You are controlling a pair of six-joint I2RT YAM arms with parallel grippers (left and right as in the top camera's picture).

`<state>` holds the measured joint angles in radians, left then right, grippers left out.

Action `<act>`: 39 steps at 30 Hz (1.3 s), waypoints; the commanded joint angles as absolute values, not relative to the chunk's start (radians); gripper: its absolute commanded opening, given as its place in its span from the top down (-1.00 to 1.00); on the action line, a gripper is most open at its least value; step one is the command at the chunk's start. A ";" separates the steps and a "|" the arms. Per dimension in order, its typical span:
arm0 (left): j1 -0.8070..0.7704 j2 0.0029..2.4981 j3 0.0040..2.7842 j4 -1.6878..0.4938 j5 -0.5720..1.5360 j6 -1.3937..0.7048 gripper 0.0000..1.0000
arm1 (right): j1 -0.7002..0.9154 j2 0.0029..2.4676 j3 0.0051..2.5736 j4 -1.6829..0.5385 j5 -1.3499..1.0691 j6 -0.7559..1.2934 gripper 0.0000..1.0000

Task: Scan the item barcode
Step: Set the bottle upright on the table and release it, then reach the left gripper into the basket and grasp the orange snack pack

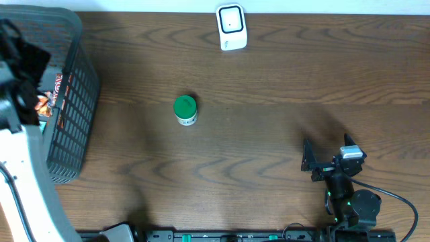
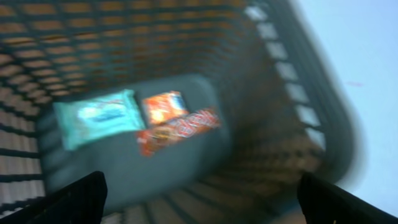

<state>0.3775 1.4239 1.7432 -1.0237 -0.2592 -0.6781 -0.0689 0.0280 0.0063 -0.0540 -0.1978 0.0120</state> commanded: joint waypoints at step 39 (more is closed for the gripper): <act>0.513 2.132 1.722 -0.771 -0.279 -1.150 -0.96 | -0.064 0.027 0.006 -0.057 -0.204 0.022 -0.99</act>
